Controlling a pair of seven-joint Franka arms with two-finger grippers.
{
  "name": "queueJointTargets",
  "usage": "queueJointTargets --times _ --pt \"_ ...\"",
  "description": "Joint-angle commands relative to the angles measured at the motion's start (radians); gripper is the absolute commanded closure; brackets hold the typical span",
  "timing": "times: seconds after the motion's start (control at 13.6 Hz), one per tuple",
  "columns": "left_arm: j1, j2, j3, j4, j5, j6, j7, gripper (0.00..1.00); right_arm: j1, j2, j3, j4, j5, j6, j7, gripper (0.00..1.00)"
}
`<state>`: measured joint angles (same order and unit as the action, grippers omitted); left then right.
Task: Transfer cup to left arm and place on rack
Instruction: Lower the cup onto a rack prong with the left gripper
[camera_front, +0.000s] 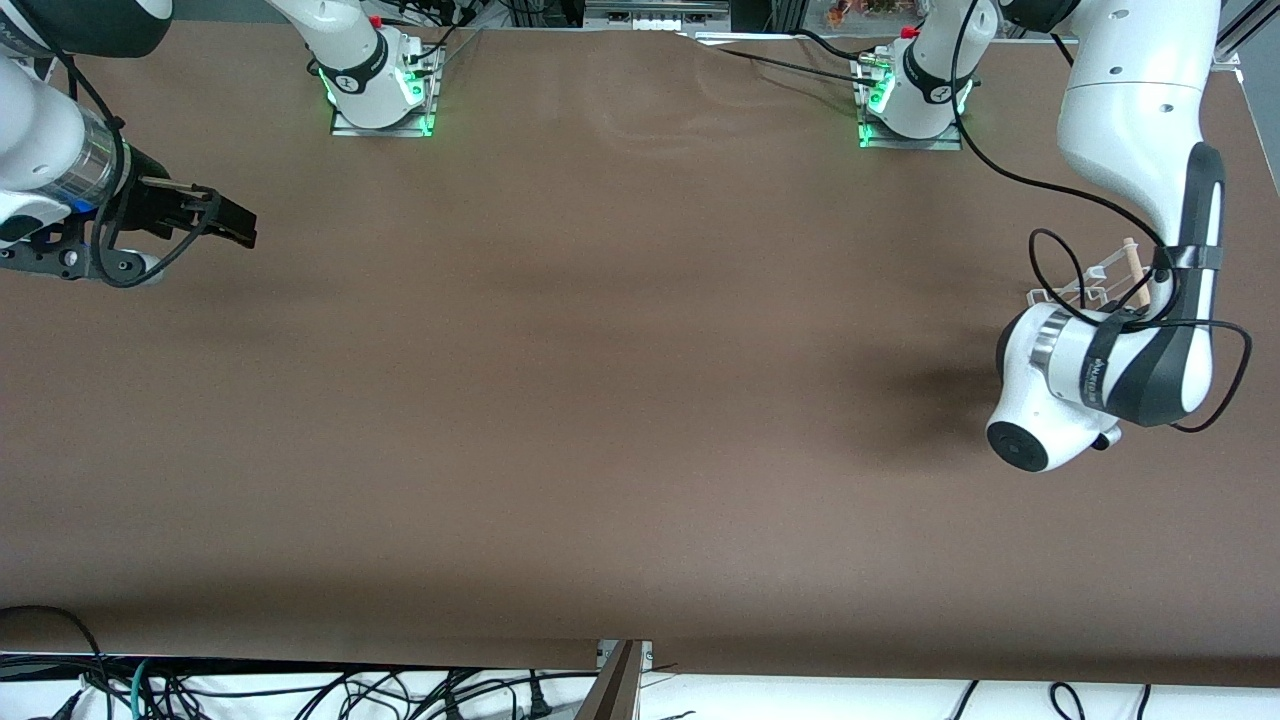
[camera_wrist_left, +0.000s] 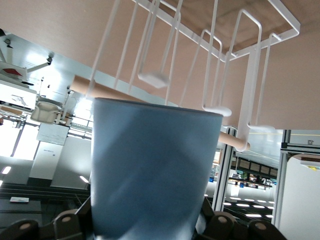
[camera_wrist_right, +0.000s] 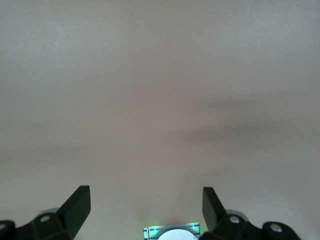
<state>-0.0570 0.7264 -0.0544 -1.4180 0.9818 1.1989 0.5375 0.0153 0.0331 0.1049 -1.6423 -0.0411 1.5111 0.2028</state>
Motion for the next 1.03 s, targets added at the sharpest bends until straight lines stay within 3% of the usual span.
queueJointTargets --times 0.0,0.37,0.51,0.95 --pt "-0.009 0.021 0.001 0.022 0.070 0.008 0.001 0.88 -0.001 0.002 0.006 0.010 -0.017 -0.008 -0.013 0.01" --pt "-0.018 0.019 0.002 -0.009 0.081 0.005 0.010 0.88 -0.001 0.002 0.009 0.010 -0.019 -0.008 -0.013 0.01" --pt "-0.009 0.019 0.004 -0.016 0.081 0.004 0.012 0.78 -0.001 0.001 0.009 0.012 -0.019 -0.008 -0.013 0.01" --pt "0.015 0.016 0.004 -0.044 0.078 0.007 0.012 0.78 -0.001 -0.001 0.009 0.012 -0.017 -0.011 -0.016 0.01"
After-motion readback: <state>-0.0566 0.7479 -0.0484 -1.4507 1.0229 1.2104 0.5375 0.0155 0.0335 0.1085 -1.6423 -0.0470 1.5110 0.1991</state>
